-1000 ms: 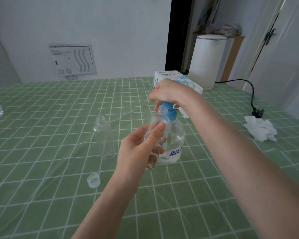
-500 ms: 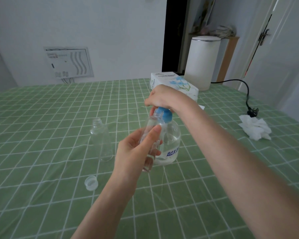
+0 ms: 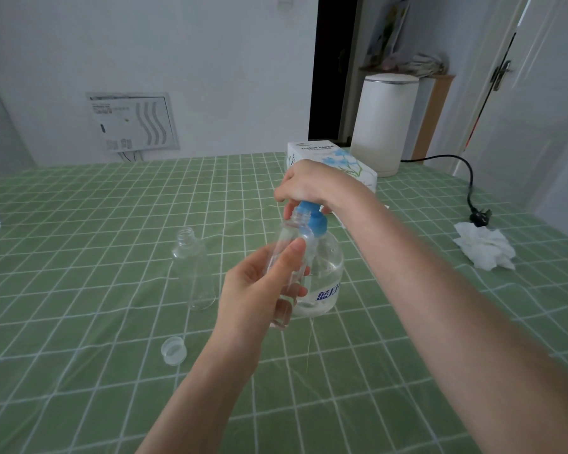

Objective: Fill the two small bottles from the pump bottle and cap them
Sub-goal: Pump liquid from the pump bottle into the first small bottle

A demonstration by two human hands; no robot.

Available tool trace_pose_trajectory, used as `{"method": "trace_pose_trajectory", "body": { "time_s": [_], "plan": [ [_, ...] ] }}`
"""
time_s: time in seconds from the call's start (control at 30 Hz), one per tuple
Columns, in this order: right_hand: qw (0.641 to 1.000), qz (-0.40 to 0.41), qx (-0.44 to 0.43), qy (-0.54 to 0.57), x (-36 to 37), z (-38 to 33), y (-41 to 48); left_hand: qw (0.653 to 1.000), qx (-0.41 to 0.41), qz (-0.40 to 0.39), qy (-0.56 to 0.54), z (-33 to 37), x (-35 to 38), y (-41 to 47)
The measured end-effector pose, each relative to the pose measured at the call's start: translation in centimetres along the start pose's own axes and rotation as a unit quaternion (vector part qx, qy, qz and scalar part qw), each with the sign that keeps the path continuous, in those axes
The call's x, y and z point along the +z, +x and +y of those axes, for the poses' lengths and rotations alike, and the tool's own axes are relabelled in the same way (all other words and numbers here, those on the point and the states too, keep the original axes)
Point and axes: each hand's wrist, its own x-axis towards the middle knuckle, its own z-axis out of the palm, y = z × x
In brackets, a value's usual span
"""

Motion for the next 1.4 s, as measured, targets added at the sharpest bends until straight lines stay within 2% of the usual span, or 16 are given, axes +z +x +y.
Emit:
{"method": "trace_pose_trajectory", "body": {
  "time_s": [0.37, 0.63, 1.13, 1.4],
  "plan": [
    [1.000, -0.020, 0.002, 0.024, 0.7, 0.6, 0.2, 1.000, -0.001, 0.000, 0.001, -0.2, 0.1, 0.0],
    [1.000, 0.012, -0.004, 0.005, -0.4, 0.0, -0.5, 1.000, 0.011, -0.001, 0.003, -0.2, 0.1, 0.1],
    [0.999, -0.021, 0.016, 0.024, 0.6, 0.4, -0.2, 1.000, -0.005, -0.002, -0.003, -0.1, 0.1, 0.0],
    [1.000, 0.023, -0.008, 0.019, 0.2, 0.4, -0.4, 1.000, -0.002, -0.008, -0.005, 0.0, -0.1, 0.1]
  ]
}}
